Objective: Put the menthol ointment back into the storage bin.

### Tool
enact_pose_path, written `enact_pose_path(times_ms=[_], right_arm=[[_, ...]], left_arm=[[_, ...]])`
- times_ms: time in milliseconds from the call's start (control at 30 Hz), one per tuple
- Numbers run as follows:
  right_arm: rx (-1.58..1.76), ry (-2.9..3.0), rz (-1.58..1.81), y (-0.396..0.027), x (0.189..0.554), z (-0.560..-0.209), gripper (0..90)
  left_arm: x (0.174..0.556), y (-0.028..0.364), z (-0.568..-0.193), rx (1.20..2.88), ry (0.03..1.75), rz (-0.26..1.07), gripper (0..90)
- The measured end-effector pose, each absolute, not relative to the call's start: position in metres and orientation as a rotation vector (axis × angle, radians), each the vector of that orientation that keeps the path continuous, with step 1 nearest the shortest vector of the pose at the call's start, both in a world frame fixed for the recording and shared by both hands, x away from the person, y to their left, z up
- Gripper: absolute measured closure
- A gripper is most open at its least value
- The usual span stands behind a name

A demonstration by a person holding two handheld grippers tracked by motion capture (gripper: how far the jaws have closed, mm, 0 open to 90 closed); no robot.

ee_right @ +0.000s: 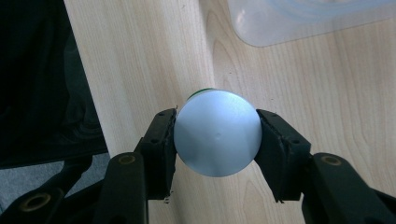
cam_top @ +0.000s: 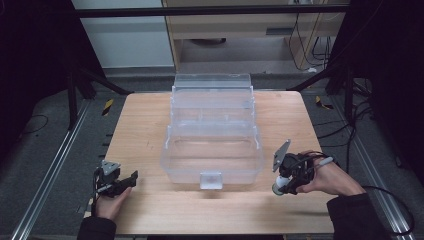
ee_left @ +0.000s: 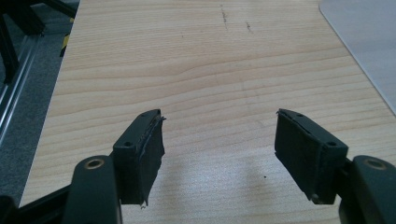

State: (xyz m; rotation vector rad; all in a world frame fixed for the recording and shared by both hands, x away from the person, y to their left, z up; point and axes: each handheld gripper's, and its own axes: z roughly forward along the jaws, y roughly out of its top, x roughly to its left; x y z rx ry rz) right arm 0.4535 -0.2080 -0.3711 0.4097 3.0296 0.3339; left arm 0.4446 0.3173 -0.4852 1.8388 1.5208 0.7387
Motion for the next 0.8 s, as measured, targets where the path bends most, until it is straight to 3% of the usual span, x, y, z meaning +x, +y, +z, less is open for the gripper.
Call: enact_pose_path(times_ms=[800], right_arm=[[0.440,2.991,0.415,-0.201,0.461,-0.317,50.5]], left_arm=[[0.446,0.316,-0.486,1.851,1.516,0.729,32.1]])
